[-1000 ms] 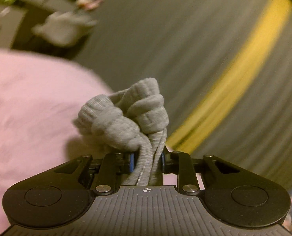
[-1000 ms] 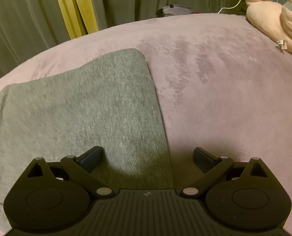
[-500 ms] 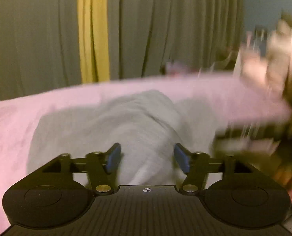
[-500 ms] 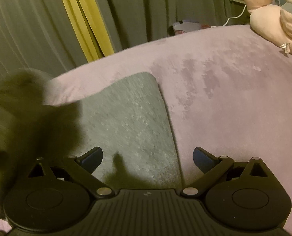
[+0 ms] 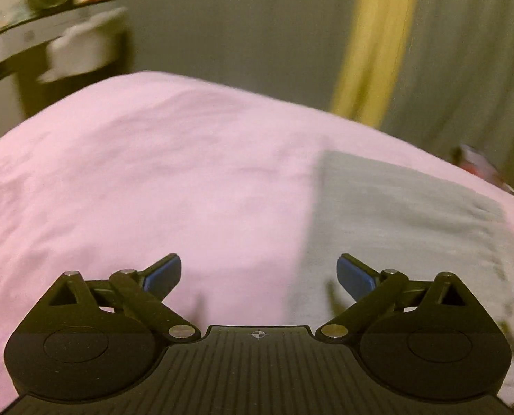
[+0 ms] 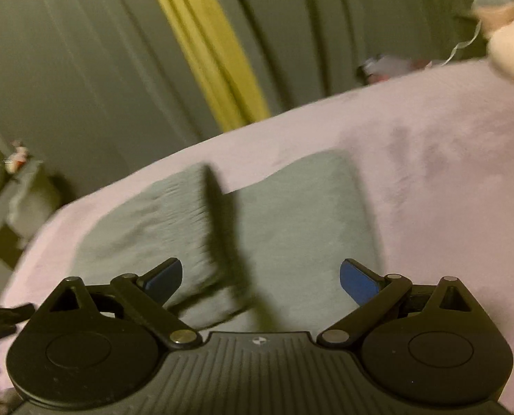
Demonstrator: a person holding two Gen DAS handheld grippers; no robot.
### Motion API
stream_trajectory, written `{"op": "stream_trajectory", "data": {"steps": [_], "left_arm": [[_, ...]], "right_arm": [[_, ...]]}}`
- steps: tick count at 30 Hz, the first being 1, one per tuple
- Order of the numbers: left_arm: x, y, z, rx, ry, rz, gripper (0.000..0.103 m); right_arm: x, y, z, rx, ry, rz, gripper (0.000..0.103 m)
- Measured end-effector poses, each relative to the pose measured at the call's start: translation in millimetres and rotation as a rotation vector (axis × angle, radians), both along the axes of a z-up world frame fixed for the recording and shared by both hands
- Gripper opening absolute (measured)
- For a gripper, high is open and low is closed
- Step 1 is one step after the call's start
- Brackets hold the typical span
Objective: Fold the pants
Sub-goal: 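Grasp the folded cuff end with the right gripper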
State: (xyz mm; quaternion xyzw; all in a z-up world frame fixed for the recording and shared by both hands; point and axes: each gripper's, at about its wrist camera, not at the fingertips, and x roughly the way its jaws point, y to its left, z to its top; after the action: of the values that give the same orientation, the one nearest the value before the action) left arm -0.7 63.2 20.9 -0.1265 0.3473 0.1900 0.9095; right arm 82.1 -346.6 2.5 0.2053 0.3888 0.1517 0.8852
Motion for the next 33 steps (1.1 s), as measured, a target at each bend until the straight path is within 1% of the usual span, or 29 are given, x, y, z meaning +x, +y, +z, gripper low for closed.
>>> {"op": "stream_trajectory", "data": {"steps": [2,4,5,6,9,10,12,14,17,19,20,21,23,24,26,29,33], "left_arm": [[-8,9,-9,-0.007,-0.008,0.033,0.100],[-7,15,-17,-0.087,-0.010,0.025,0.100],[-6,18,-20,-0.130,-0.027,0.016,0.100],[-5,20,-23,-0.155,-0.048,0.015,0.100],[-4,17,-27,-0.154,-0.062,0.014,0.100],[2,14,-32,-0.156,-0.057,0.011,0.100],[5,12,-32,-0.164,-0.043,0.002,0.100],[5,12,-32,-0.161,-0.038,0.000,0.100],[5,11,-32,-0.159,-0.035,0.000,0.100],[6,10,-32,-0.159,-0.031,0.004,0.100],[9,11,-34,-0.159,-0.028,0.005,0.100],[12,11,-36,-0.159,-0.025,0.006,0.100],[12,11,-37,-0.159,-0.023,0.008,0.100],[12,11,-37,-0.160,-0.023,0.007,0.100],[12,11,-37,-0.164,-0.024,0.007,0.100],[13,13,-38,-0.173,-0.023,0.010,0.100],[12,15,-38,-0.188,-0.028,0.015,0.100]], "right_arm": [[4,5,-4,0.049,0.050,0.028,0.099],[16,6,-14,0.110,0.136,0.044,0.099],[23,5,-21,0.157,0.195,0.045,0.099],[27,3,-28,0.203,0.237,0.026,0.099],[35,-4,-35,0.290,0.267,-0.027,0.099],[38,-4,-37,0.316,0.280,-0.038,0.099],[44,-2,-41,0.352,0.304,-0.046,0.099],[49,4,-43,0.351,0.318,-0.048,0.099],[56,14,-46,0.386,0.328,-0.049,0.098],[59,21,-47,0.398,0.339,-0.056,0.092],[60,24,-47,0.386,0.341,-0.065,0.088],[58,24,-47,0.371,0.339,-0.070,0.081],[56,22,-48,0.359,0.333,-0.082,0.071],[53,17,-49,0.376,0.329,-0.083,0.069],[49,13,-52,0.406,0.332,-0.092,0.068],[48,13,-54,0.413,0.341,-0.104,0.068],[44,13,-56,0.435,0.339,-0.138,0.072]]}}
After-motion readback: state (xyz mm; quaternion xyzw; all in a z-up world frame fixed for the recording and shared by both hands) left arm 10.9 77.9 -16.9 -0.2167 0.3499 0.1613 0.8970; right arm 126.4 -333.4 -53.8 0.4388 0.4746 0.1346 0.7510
